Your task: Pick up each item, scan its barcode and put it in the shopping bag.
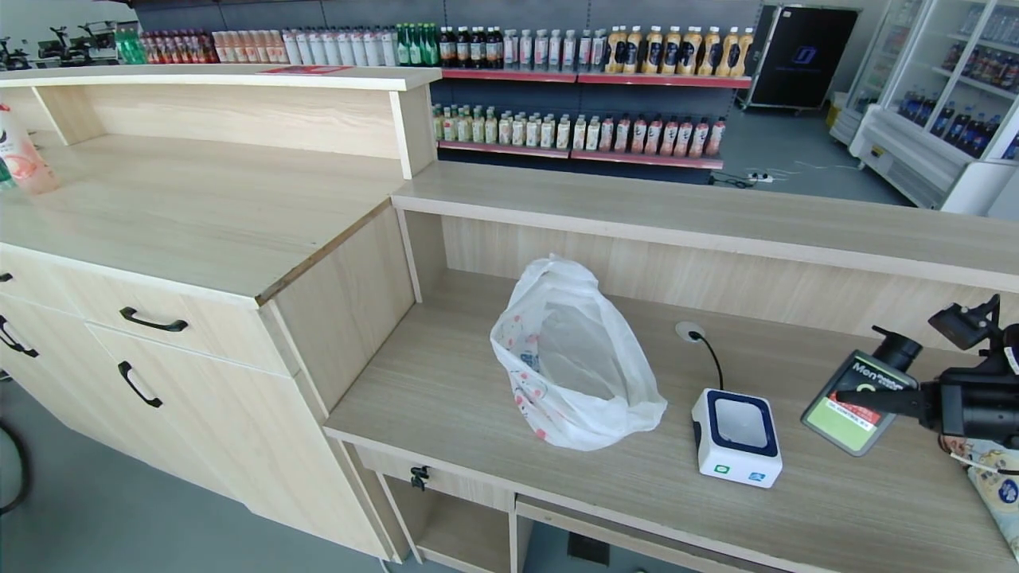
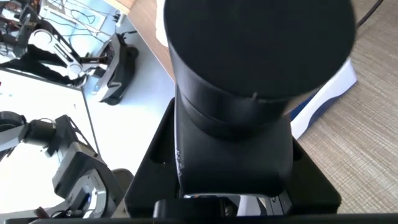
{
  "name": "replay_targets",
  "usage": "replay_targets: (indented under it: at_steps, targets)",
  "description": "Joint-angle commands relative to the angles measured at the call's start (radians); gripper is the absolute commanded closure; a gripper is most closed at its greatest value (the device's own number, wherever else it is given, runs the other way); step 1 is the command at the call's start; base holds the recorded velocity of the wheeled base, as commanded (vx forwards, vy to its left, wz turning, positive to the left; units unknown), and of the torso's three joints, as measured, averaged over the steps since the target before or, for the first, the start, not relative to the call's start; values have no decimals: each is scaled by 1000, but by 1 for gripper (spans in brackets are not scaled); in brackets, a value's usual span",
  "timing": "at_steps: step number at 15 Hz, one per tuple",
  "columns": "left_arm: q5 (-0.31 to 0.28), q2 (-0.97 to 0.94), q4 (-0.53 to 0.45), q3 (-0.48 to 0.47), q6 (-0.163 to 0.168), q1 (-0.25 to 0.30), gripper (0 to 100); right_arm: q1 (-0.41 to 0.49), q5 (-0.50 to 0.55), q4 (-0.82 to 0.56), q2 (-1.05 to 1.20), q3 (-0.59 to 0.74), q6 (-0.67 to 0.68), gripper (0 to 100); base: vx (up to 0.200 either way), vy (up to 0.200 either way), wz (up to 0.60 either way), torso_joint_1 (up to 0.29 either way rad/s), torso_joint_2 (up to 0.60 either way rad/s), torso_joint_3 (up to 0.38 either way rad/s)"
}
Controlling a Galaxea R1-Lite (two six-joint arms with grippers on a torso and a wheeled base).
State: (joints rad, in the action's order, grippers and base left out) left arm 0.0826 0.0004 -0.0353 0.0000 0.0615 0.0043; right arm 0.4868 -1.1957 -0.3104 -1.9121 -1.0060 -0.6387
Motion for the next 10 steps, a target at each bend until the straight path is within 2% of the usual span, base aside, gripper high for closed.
replay_targets:
  at_steps: [1,10]
  targets:
    - [0,0,0,0,0,0,0,-13,-1,-1,-13,-22,1,100,0,0,0,0,0,0]
    - [0,0,0,0,0,0,0,-48,-1,-1,-15,-34,-1,100,0,0,0,0,0,0]
